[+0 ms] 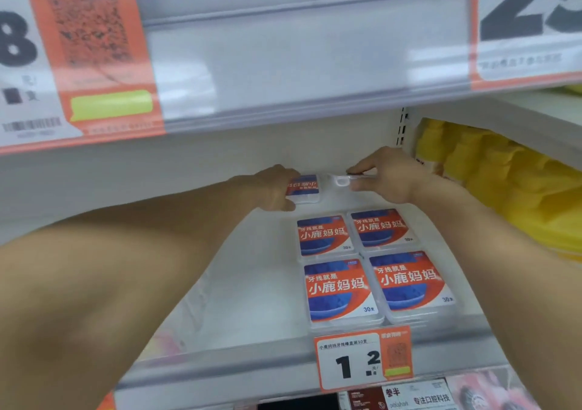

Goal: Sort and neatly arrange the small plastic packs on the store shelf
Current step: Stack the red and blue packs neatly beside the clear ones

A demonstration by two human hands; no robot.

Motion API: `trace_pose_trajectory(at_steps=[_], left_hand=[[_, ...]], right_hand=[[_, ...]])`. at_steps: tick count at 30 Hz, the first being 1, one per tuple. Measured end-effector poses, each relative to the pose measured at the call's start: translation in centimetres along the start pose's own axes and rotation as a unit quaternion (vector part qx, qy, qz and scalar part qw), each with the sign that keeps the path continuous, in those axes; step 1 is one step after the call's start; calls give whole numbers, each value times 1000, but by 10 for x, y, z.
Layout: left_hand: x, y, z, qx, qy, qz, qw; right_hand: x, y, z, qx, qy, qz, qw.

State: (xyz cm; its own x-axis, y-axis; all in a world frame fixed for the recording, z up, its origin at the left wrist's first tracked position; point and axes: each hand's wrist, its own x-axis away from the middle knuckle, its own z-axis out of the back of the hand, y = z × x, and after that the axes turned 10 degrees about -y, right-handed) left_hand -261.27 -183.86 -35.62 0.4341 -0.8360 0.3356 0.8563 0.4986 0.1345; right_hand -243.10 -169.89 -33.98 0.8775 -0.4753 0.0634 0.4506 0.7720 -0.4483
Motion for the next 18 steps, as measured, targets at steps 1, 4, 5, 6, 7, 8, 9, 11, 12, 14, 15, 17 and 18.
trace_pose_trajectory(at_steps=[1, 4, 5, 6, 7, 8, 9, 11, 12, 14, 15, 17, 18], left_hand=[[-1, 0, -3, -14, 4, -7, 1000], [-3, -1, -6, -48, 53, -6, 997], [0, 1, -3, -48, 65, -7, 997], [4, 1, 2, -35, 79, -10, 996], [9, 3, 7, -13, 97, -11, 995], [14, 3, 13, 12, 116, -13, 993], [21, 4, 18, 36, 131, -17, 991], [36, 4, 26, 93, 158, -34, 982], [43, 4, 27, 136, 172, -48, 974], [62, 8, 25, 248, 217, -74, 941], [74, 13, 22, 306, 246, -83, 916], [98, 25, 15, 425, 304, -97, 847], [110, 32, 12, 481, 324, -111, 807]], right_hand=[[8, -1, 3, -5, 17, 1, 1000], [34, -6, 11, 1, 68, 4, 998], [43, -9, 14, -3, 81, 4, 997], [52, -12, 17, -11, 94, 3, 996], [61, -14, 19, -19, 105, 3, 994], [70, -15, 22, -26, 116, 4, 993], [79, -17, 23, -38, 125, 3, 991], [98, -19, 25, -83, 135, -11, 987], [107, -20, 25, -115, 140, -19, 983], [125, -20, 22, -172, 155, -34, 972], [132, -20, 18, -191, 162, -38, 967], [145, -21, 6, -198, 169, -39, 965], [150, -21, 0, -202, 170, -37, 964]])
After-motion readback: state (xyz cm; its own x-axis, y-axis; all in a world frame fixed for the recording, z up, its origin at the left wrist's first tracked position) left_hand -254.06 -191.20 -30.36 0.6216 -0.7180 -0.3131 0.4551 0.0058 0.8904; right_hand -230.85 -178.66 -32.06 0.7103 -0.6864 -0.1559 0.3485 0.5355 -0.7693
